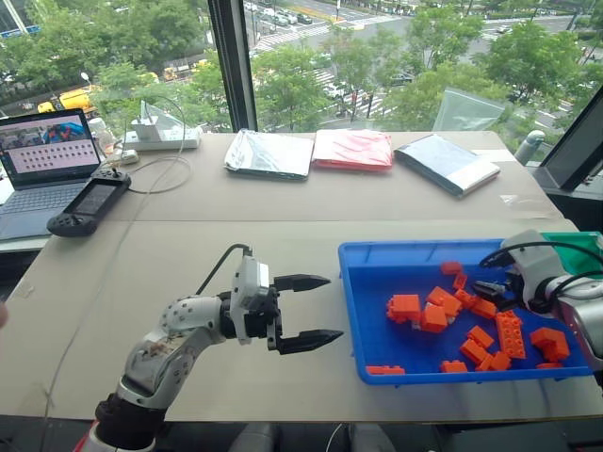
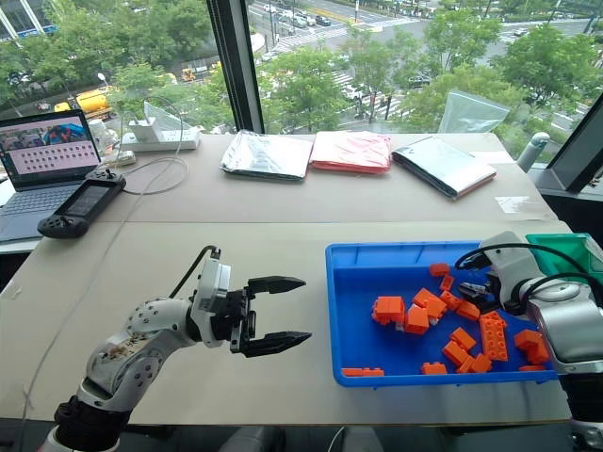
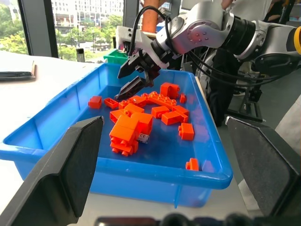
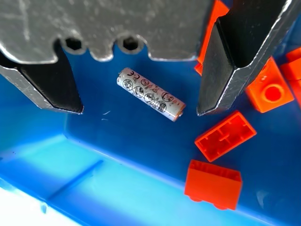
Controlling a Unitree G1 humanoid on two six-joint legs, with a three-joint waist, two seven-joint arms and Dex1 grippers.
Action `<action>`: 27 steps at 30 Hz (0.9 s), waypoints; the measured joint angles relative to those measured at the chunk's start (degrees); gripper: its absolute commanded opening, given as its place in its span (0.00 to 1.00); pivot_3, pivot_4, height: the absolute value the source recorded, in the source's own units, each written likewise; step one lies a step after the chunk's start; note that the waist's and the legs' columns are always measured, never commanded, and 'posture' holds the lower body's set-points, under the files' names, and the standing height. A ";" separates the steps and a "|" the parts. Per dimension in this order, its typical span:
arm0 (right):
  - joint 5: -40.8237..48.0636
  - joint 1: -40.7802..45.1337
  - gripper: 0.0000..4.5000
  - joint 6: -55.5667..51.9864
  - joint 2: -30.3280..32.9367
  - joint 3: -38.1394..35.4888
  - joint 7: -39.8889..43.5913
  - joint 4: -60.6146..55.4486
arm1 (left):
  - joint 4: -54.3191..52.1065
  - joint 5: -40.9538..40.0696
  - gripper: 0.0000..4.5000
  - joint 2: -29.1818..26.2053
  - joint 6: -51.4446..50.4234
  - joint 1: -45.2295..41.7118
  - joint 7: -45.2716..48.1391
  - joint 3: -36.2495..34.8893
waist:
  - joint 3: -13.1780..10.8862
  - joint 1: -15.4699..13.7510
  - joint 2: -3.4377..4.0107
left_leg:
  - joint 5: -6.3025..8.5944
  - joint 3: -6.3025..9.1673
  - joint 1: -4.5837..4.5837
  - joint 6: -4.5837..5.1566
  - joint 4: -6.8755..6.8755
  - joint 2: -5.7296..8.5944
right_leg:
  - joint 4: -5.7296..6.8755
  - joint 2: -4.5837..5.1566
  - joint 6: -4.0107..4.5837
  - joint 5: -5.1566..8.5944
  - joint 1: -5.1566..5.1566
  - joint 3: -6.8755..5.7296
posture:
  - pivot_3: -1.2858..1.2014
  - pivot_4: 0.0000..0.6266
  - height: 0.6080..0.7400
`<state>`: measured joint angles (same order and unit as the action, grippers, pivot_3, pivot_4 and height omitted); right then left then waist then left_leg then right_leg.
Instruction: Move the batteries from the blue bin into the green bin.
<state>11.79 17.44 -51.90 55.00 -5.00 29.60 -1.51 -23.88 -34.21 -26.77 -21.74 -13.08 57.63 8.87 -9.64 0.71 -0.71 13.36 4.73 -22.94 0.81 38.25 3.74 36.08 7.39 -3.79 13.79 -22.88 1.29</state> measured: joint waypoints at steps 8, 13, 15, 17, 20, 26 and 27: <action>-0.88 3.65 0.83 1.64 -1.94 0.85 1.85 6.80 | -0.04 0.10 1.00 0.23 -0.01 0.11 -1.15 0.02 | 0.01 0.06 -0.02 | 0.00 0.00 0.09 0.00 0.00 -0.01 | 0.00 -0.01 0.01 -0.01 0.08 0.04 | 0.52 0.24 1.00; -0.87 3.89 0.45 1.60 -2.91 0.74 2.87 7.43 | -0.04 0.11 1.00 0.23 -0.02 0.11 -1.86 0.02 | 0.01 0.02 -0.02 | 0.00 0.01 0.11 0.00 0.00 0.00 | -0.01 -0.01 0.00 -0.01 0.13 0.04 | 0.52 0.24 1.00; -0.87 3.88 0.28 1.45 -3.19 0.73 2.95 7.45 | -0.04 0.12 1.00 0.22 -0.02 0.11 -1.91 0.02 | 0.01 0.02 -0.02 | 0.00 0.02 0.11 0.00 0.00 0.00 | 0.00 -0.01 0.00 -0.01 0.13 0.04 | 0.52 0.24 1.00; -0.88 3.86 0.15 1.30 -3.37 0.69 2.94 7.49 | -0.04 0.12 1.00 0.22 -0.02 0.11 -1.92 0.02 | 0.01 0.01 -0.02 | 0.00 0.02 0.11 0.00 0.00 0.00 | 0.00 -0.01 0.00 -0.01 0.13 0.04 | 0.52 0.24 1.00; -0.92 3.80 0.05 1.18 -3.39 0.49 2.90 7.62 | -0.03 0.14 1.00 0.21 -0.02 0.11 -1.91 0.02 | 0.01 0.01 -0.02 | 0.00 0.01 0.11 0.00 0.01 0.00 | 0.00 -0.01 0.00 -0.01 0.13 0.04 | 0.52 0.24 1.00; -0.98 3.02 0.05 1.13 -3.91 -0.69 2.18 6.94 | 0.02 0.17 1.00 0.21 -0.02 0.11 -1.86 0.02 | 0.01 0.00 -0.02 | 0.00 0.01 0.11 0.00 0.00 0.00 | 0.00 -0.01 0.00 -0.02 0.12 0.04 | 0.52 0.24 1.00; -1.03 2.72 0.05 1.13 -3.91 -0.87 1.87 6.62 | 0.04 0.18 1.00 0.22 -0.02 0.11 -1.85 0.02 | 0.01 -0.01 -0.02 | 0.00 0.01 0.11 0.00 0.00 0.00 | 0.00 -0.01 0.00 -0.02 0.12 0.04 | 0.52 0.24 1.00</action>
<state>10.76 20.16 -50.77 51.09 -5.87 31.47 5.11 -23.84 -34.04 -26.56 -21.76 -12.97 55.77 8.89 -9.63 0.70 -0.73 13.36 4.74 -22.83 0.81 38.25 3.74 36.08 7.38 -3.79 13.78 -22.76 1.33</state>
